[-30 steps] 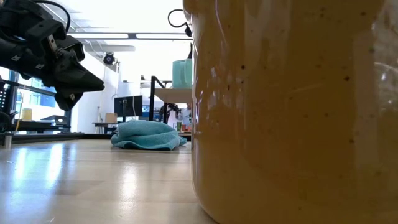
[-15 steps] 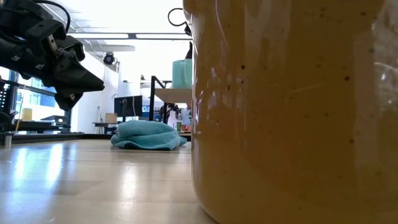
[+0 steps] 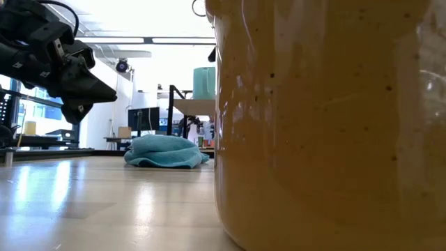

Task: Stack small to large cups/mugs on shelf
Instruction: Put the black mug on the shelf

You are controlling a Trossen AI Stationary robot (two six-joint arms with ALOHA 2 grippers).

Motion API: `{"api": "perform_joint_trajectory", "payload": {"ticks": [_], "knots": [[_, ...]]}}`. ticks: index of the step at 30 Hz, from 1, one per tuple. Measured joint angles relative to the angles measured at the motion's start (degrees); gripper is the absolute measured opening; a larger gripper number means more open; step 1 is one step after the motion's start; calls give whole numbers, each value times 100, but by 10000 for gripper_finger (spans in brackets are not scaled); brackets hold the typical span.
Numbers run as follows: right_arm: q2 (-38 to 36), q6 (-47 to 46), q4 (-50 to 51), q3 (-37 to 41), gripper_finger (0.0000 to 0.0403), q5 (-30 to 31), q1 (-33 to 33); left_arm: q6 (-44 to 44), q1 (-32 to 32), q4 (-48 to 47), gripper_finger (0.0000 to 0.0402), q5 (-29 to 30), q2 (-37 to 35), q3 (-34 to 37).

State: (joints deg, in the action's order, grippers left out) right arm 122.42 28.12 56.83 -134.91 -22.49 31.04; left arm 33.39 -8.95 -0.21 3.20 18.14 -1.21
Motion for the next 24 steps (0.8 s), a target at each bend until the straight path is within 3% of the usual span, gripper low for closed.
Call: {"api": "perform_joint_trajectory", "payload": {"ticks": [5,13,24], "knots": [[-351,1,386,-5,83,-1,-11,34,0,-2,37,-61,1,0],[-918,43,1837,-9,83,-90,-140,42,-2,0,37,-61,0,0],[-1424,-362,2922,-9,83,-1107,-428,319,-1,159,37,-625,1,1]]}}
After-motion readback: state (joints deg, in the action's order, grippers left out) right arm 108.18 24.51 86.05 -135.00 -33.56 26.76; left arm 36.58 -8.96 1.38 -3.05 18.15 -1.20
